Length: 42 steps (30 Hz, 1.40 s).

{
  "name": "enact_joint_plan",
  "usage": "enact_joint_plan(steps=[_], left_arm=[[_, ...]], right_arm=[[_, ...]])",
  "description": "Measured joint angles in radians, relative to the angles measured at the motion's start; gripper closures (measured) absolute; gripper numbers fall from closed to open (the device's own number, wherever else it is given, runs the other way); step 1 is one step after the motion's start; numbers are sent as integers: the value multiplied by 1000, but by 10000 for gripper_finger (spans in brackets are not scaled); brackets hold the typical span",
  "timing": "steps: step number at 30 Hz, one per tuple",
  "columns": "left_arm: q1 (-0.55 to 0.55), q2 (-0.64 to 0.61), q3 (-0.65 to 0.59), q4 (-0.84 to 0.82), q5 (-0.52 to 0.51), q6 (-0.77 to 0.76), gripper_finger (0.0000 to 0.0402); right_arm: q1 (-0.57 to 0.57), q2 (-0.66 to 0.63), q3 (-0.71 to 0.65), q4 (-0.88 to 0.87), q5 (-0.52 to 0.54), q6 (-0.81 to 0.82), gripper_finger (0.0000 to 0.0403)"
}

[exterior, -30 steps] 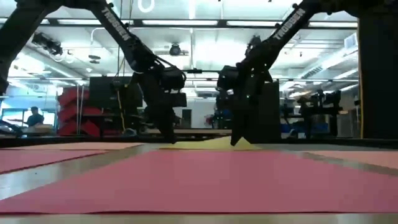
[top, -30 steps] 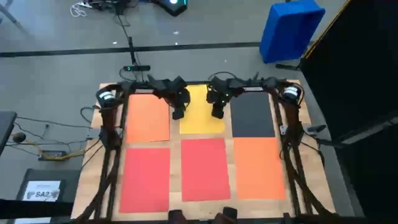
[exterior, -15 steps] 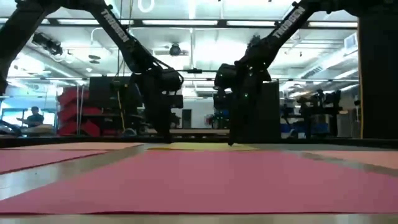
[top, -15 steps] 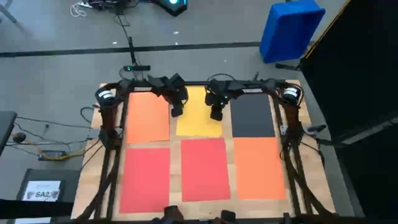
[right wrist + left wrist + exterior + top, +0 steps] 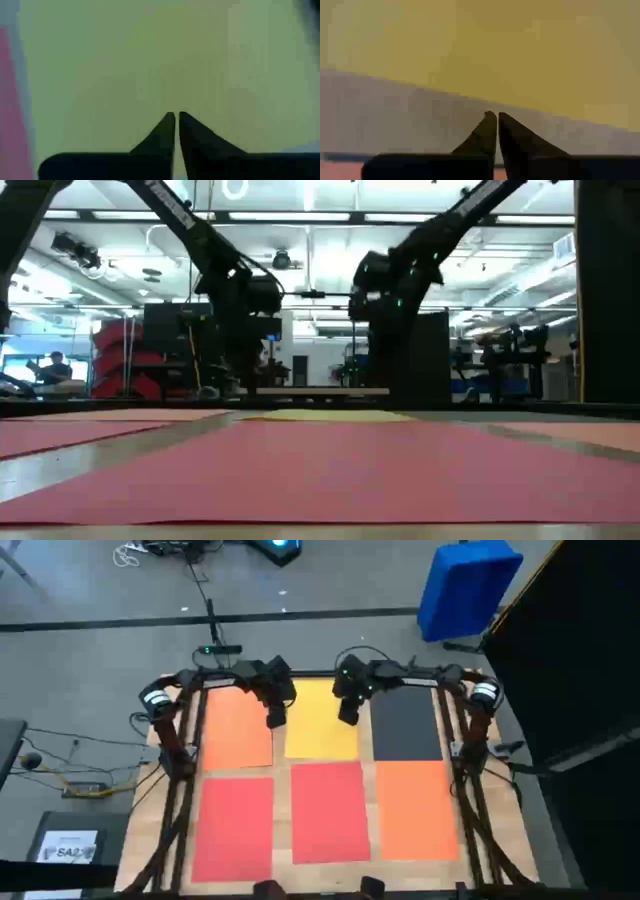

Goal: Organize paper
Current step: Stack the yellow paper on top of the yellow paper

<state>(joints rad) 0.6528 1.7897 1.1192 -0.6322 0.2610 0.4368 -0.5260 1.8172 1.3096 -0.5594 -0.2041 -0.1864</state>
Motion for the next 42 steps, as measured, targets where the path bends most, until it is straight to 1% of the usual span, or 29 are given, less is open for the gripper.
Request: enact_joint_plan(steps=[3,6,10,15,19,22,27,42], left_arm=[[-15,0,-39,5,21,-21,402],[-39,-5,-71,52,25,-46,402],[-55,-10,-108,98,26,-65,402],[-65,-12,-123,105,30,-85,402],[-72,-12,-123,106,27,-102,402],[-78,-11,-124,111,25,-102,402],[-95,-10,-126,131,20,-104,402],[-135,-7,-128,180,22,-129,402]], right_arm=[[12,-31,-62,12,18,9,403],[33,-53,-139,51,44,45,403],[56,-85,-246,124,44,98,403],[60,-124,-353,189,47,160,403],[62,-120,-404,196,81,175,403],[62,-120,-444,226,82,190,403],[62,-123,-470,269,77,210,403],[78,-116,-473,343,63,213,403]])
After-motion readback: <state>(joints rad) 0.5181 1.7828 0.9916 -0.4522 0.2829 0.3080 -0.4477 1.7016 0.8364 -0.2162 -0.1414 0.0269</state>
